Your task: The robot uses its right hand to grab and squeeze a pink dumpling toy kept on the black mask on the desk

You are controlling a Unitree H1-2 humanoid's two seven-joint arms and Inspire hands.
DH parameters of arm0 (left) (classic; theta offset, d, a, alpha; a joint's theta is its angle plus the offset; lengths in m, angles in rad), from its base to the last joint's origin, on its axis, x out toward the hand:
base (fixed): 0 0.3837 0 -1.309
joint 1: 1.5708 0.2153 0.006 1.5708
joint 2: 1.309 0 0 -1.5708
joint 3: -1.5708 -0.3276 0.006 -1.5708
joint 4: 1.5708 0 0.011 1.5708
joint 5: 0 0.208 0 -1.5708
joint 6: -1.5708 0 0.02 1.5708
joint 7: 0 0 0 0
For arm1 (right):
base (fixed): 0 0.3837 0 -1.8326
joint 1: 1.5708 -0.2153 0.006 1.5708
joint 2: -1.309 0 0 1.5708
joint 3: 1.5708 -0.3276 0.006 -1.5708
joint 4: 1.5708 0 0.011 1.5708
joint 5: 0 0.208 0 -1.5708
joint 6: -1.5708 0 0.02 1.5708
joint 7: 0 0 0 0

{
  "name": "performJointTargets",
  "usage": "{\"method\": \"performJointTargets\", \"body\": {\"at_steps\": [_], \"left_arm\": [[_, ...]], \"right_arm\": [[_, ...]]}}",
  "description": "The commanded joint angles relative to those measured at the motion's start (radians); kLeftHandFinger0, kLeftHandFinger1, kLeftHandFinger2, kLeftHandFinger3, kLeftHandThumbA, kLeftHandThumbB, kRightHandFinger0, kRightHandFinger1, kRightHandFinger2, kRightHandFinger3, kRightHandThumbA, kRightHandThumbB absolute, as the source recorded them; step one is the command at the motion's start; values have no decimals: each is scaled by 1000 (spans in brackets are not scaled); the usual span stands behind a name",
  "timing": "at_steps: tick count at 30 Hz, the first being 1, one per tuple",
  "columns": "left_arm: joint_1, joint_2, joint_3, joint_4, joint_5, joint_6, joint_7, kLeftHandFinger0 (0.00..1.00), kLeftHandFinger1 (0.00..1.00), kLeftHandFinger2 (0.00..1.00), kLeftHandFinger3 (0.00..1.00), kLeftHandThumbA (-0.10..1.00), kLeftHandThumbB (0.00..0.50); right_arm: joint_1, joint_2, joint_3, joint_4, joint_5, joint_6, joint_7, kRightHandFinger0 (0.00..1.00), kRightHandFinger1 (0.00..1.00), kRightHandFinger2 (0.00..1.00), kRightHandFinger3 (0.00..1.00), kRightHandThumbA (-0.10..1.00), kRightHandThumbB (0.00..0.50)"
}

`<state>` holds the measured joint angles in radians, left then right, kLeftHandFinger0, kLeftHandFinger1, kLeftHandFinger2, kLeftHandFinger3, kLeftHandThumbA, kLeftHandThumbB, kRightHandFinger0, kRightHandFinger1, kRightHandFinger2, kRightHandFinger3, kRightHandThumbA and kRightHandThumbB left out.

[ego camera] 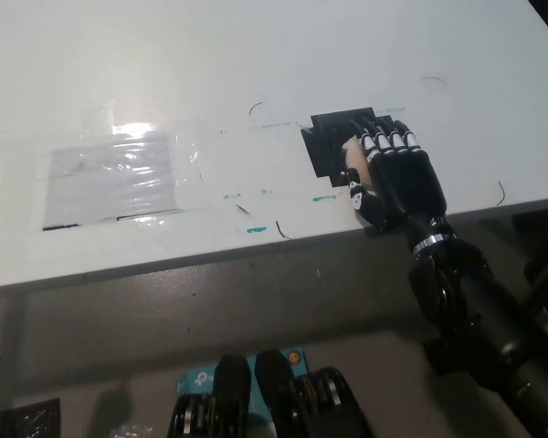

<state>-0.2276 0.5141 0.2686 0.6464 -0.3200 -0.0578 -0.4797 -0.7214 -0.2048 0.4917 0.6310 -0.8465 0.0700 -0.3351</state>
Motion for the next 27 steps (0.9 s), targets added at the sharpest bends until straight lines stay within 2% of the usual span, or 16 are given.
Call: {"method": "performJointTargets", "body": {"at_steps": [1, 8, 16, 20, 22, 24, 25, 26, 27], "left_arm": [[-14, 43, 1, -21, 5, -10, -3, 0, 8, 81, 88, 1000, 500], [-11, 42, 5, -7, -2, -26, -15, 0, 8, 90, 107, 1000, 500], [-5, 41, 9, -14, 0, -9, -4, 0, 0, 61, 76, 1000, 500], [-2, 40, 7, -11, 1, -25, -13, 0, 0, 77, 96, 1000, 500], [1, 39, 9, -20, 5, -16, 0, 0, 1, 75, 96, 1000, 500], [-1, 38, 11, -13, -4, -15, -9, 0, 3, 74, 93, 1000, 500], [-2, 37, 11, -8, 3, -16, 1, 0, 0, 60, 82, 1000, 500], [-3, 37, 11, -6, 6, -17, 5, 0, 0, 56, 77, 1000, 500], [-2, 39, 9, -4, 1, -14, -8, 0, 0, 60, 80, 1000, 500]], "right_arm": [[-36, 6, -15, -27, -17, 36, -6, 1000, 1000, 1000, 1000, 254, 203], [-14, -6, -18, -85, -6, 38, 30, 1000, 1000, 1000, 1000, 267, 186], [38, -27, -59, -244, 13, 33, 75, 1000, 1000, 1000, 1000, 231, 207], [60, -47, -91, -356, 42, 38, 139, 1000, 1000, 1000, 1000, 228, 217], [75, -58, -106, -429, 45, 64, 185, 1000, 1000, 1000, 1000, 271, 218], [107, -67, -140, -530, 71, 105, 246, 1000, 1000, 1000, 1000, 267, 217], [137, -74, -168, -585, 110, 105, 262, 1000, 1000, 1000, 1000, 239, 198], [150, -76, -181, -610, 126, 105, 272, 1000, 1000, 1000, 1000, 217, 200], [185, -86, -210, -649, 158, 90, 274, 1000, 1000, 1000, 1000, 198, 164]]}}
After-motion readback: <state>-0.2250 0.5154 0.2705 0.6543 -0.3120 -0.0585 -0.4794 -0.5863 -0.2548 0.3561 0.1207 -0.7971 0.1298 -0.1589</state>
